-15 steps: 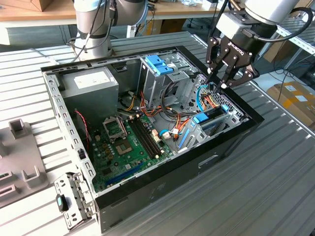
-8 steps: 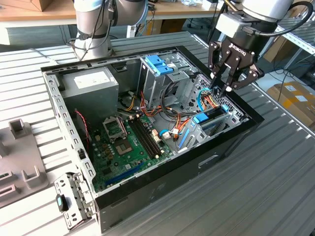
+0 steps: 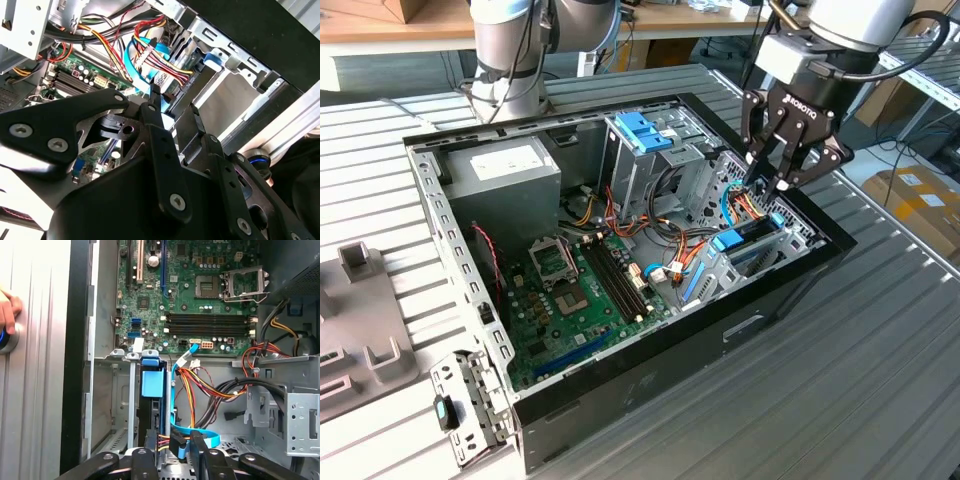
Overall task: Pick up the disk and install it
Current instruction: 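Insert the second disk wire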
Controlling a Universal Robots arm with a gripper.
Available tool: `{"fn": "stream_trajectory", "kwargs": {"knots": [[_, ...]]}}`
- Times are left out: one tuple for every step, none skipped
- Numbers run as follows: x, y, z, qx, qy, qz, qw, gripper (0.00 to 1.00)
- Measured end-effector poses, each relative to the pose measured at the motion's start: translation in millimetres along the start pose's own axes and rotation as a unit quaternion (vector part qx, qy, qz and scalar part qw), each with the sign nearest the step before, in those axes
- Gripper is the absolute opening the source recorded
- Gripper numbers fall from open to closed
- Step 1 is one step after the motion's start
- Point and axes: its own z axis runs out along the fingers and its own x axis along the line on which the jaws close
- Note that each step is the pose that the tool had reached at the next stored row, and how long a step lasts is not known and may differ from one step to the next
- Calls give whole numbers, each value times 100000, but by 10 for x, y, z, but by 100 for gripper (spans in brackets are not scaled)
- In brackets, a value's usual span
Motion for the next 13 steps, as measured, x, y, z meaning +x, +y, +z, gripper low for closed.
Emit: {"fn": "stream_trajectory", "kwargs": {"knots": [[0, 0, 6, 1, 8, -1, 100000, 40], [0, -1, 9, 0, 35, 2, 100000, 40], [0, -1, 10, -3, 110, 4, 100000, 40], [0, -1, 12, -7, 219, 10, 100000, 40], [2, -1, 14, -11, 415, 20, 99999, 40], [2, -1, 15, -15, 505, 25, 99999, 40], [3, -1, 15, -15, 547, 27, 99998, 40], [3, -1, 15, -15, 551, 27, 99998, 40], [2, -1, 16, -14, 545, 26, 99999, 40], [2, -1, 16, -14, 546, 27, 99999, 40], [2, -1, 16, -15, 549, 28, 99998, 39], [2, -1, 16, -14, 547, 27, 99998, 32], [2, -1, 16, -14, 549, 28, 99998, 26]]}}
